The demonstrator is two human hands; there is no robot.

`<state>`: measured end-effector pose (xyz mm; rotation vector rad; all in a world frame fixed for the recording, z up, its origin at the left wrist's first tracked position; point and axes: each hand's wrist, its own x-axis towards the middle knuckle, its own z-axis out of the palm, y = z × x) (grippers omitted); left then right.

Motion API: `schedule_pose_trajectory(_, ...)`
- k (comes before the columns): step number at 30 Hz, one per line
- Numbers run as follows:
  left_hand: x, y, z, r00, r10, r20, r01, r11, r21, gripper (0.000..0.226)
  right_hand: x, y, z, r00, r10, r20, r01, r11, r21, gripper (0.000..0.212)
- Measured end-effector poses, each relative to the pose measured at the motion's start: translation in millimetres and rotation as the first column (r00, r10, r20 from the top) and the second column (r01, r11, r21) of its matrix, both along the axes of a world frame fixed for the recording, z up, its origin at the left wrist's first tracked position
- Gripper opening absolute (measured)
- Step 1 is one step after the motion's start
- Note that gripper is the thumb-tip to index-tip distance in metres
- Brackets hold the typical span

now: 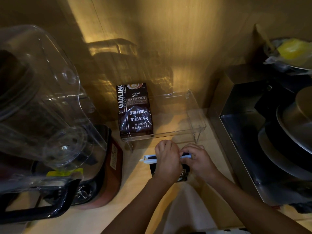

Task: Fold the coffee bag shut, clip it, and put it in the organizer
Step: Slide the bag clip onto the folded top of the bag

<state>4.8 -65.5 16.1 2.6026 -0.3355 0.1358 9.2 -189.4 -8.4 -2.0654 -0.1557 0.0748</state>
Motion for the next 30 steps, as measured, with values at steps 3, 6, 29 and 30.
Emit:
schedule_pose_trajectory(3, 3, 2, 5, 0.999, -0.025, 0.039, 0.025, 1.000, 0.003, 0.005, 5, -5, 4, 0.999, 0.031, 0.015, -0.031, 0.999, -0.034, 0.019)
schedule_pose_trajectory(6, 7, 12, 10, 0.998, -0.018, 0.065, 0.016, 1.000, 0.022, 0.006, 11, -7, 5, 0.998, 0.060, 0.033, -0.060, 0.998, -0.019, 0.012)
schedule_pose_trajectory(29, 0, 44, 12, 0.997, -0.038, -0.063, 0.032, 0.995, -0.096, 0.010, 9, -11, 5, 0.994, 0.076, 0.081, -0.074, 0.997, -0.026, 0.013)
schedule_pose_trajectory(30, 0, 47, 12, 0.998, -0.025, -0.064, 0.019, 0.995, -0.095, 0.010, 9, -12, 6, 0.994, 0.070, 0.078, -0.069, 0.997, -0.024, 0.013)
